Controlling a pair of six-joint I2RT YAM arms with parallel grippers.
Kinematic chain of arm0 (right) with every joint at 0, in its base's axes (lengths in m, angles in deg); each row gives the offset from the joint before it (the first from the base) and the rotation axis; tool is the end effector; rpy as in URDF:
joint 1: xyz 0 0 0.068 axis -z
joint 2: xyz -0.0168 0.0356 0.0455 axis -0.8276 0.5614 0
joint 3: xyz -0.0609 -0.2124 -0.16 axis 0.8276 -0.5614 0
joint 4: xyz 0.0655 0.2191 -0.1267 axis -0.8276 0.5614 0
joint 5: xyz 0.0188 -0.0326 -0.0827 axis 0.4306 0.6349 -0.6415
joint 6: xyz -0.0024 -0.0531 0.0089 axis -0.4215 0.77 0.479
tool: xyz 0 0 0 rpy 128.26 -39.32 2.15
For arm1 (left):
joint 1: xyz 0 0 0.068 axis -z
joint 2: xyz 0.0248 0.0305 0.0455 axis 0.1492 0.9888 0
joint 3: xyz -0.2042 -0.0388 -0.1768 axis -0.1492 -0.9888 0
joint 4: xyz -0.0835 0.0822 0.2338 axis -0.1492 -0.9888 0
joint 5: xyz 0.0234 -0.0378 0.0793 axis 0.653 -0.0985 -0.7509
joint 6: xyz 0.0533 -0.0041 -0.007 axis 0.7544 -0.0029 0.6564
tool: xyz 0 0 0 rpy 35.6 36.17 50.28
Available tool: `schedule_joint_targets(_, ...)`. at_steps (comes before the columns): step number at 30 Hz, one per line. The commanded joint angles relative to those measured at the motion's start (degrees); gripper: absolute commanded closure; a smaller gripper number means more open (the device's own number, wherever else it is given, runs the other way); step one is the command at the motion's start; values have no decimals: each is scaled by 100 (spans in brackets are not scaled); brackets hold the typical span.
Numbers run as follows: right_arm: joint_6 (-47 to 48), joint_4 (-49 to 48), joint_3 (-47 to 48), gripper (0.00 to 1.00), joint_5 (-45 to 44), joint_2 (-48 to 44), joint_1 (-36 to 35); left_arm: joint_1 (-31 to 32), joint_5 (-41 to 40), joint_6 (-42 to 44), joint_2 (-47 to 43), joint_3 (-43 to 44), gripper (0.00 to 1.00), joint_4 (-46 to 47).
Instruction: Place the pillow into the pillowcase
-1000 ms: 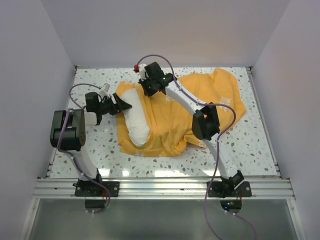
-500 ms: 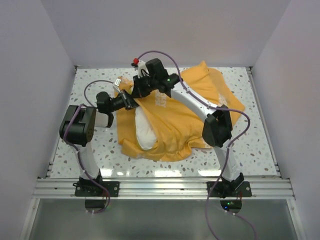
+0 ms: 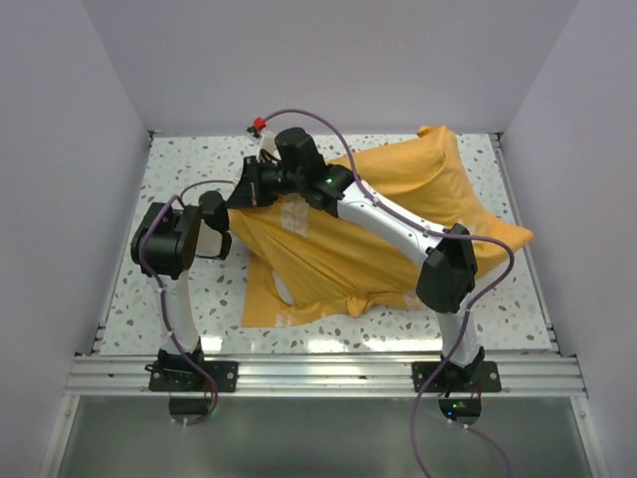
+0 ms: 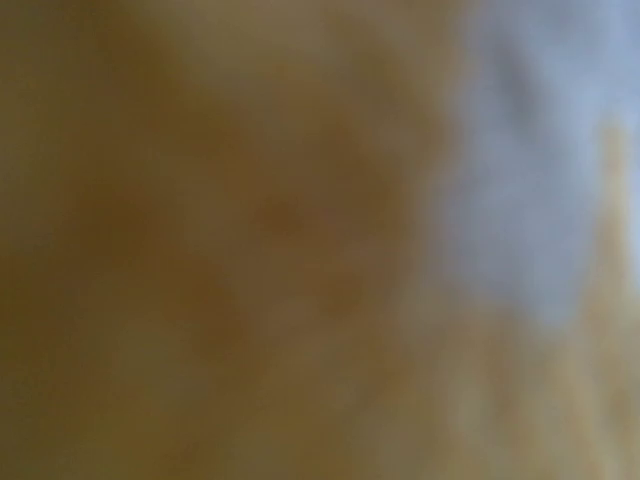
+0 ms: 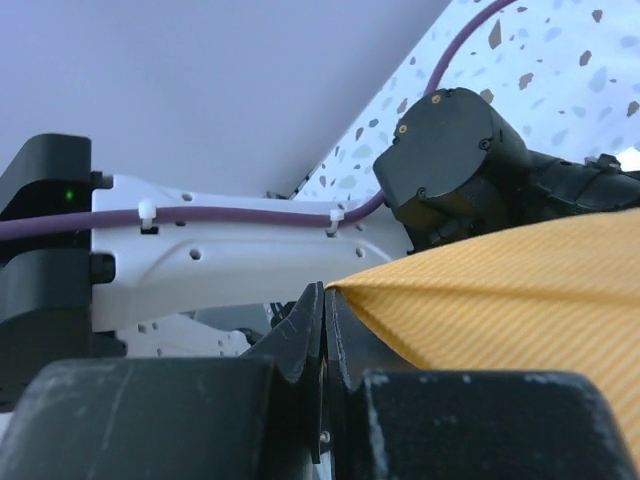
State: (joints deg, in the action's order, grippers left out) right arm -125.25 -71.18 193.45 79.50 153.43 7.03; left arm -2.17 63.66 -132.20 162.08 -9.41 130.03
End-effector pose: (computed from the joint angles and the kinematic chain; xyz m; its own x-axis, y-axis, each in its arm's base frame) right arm 0.3064 0.3757 0.3599 -0.7605 -0.0374 -0.6482 -0.6193 0.3416 0.7069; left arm 0.3681 -0.0716 0.1247 -0.8967 -0.4417 -0.0302 0.0265 0.0145 -0.9995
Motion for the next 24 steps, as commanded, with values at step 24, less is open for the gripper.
schedule_joint_targets(24,995,-501,-265,100,1410,112,-115,297,22,-863,56,-804,100,3063)
